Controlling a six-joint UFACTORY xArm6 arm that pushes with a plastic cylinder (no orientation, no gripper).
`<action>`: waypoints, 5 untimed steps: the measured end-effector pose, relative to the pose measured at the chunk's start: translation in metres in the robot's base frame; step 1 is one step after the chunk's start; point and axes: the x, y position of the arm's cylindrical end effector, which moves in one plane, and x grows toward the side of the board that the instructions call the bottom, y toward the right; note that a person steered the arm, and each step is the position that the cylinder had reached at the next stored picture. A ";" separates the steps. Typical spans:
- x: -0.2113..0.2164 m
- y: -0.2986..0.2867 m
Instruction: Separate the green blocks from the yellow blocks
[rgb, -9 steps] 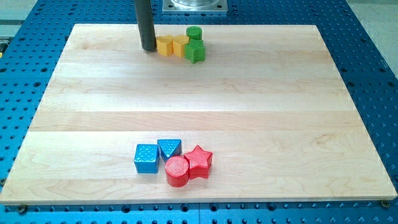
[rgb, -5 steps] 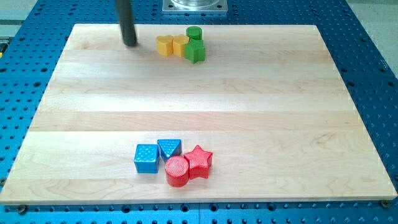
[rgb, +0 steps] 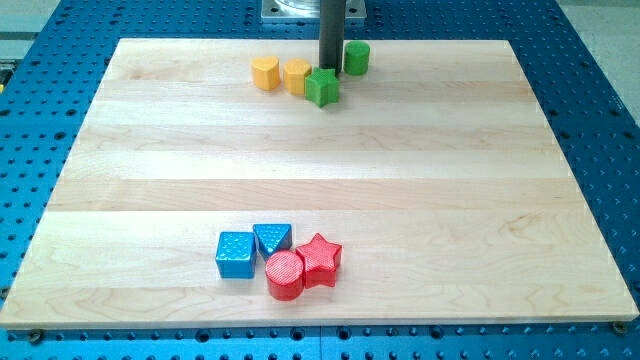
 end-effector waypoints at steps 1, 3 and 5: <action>0.040 -0.025; 0.028 -0.003; 0.010 -0.009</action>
